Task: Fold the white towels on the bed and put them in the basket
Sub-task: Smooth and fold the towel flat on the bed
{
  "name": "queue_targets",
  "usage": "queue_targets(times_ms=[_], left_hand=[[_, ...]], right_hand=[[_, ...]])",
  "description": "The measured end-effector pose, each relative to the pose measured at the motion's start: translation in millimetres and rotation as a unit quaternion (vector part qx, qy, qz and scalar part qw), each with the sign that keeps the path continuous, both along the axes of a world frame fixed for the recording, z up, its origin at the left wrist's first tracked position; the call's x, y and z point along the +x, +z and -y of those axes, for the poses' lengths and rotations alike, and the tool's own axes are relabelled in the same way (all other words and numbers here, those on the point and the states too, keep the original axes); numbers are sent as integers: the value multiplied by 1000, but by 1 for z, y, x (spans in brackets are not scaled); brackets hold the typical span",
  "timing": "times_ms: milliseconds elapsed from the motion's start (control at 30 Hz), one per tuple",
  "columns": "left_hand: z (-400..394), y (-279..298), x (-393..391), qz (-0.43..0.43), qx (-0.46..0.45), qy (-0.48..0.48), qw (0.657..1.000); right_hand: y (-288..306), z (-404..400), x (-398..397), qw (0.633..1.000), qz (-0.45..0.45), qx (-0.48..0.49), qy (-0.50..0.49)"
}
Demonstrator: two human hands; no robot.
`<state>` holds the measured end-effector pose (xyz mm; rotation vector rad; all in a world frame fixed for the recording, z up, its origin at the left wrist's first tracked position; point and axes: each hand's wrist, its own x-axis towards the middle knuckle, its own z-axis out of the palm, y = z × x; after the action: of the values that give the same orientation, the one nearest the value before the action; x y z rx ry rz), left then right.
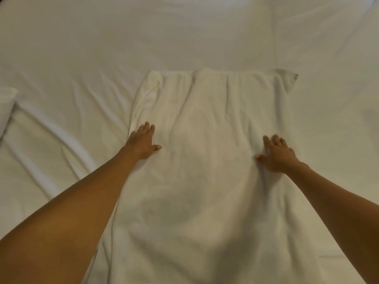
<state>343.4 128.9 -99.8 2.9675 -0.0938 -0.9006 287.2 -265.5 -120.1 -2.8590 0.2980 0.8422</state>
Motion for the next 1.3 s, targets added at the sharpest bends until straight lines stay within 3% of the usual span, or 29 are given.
queue_targets(times_ms=[200,433,633,800,900,1033,1300], left_hand=[[10,-24,44,20,46,-1,999],[19,-31,129,108,77,-10,991],[20,-49,184,70,135,-72,986],[9,-58,213,55,125,-64,989],[7,-57,220,48,125,-39,990],[6,-52,221,49,125,-7,991],[11,-48,168,181,117,-43,975]], right_hand=[[-20,3,30,999,11,23,-33],[-25,28,118,989,140,-48,-9],[-16,55,206,983,152,-100,21],[-27,67,255,982,122,-143,26],[-23,70,263,985,104,-139,25],[-22,63,253,974,151,-170,7],[-27,5,192,929,310,-195,42]])
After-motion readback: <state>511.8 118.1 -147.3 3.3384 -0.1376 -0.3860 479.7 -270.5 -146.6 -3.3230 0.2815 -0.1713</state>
